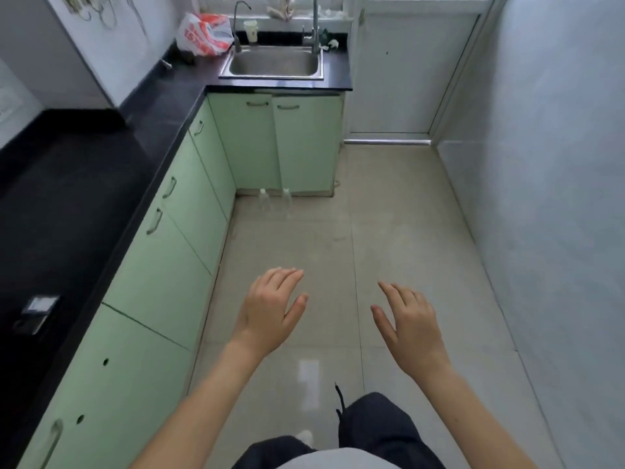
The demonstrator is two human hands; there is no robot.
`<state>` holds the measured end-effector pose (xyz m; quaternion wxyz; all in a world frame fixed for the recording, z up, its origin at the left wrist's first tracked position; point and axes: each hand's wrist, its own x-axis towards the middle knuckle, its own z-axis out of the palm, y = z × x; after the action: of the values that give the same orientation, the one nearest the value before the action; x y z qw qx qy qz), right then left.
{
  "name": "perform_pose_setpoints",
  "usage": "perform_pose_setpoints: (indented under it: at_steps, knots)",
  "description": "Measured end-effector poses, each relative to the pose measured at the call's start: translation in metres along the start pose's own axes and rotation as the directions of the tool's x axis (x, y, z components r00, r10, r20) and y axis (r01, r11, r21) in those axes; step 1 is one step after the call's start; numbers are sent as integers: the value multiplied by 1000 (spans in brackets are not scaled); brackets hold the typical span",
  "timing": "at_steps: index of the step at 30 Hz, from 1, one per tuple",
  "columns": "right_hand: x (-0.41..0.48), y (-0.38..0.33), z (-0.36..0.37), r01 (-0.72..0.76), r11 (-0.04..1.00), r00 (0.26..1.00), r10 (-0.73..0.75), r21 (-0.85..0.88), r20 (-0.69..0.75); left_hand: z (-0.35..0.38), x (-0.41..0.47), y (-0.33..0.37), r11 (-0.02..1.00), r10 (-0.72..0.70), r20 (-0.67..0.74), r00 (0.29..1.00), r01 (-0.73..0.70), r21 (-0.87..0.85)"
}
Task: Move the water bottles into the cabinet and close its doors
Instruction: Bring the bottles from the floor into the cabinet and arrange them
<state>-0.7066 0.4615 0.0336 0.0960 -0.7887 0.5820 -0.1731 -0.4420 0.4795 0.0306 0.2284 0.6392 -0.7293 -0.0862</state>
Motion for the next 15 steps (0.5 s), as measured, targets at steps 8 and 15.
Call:
perform_pose_setpoints:
  at_steps: [8,15]
  knots:
    - [176,70,48,14,1000,994,-15,9,108,78,140,-50,984,-180,72,981,181,-5]
    - [365,100,58,154,987,969,-159,42,191,79,287,-69,953,-302,49,952,302,3]
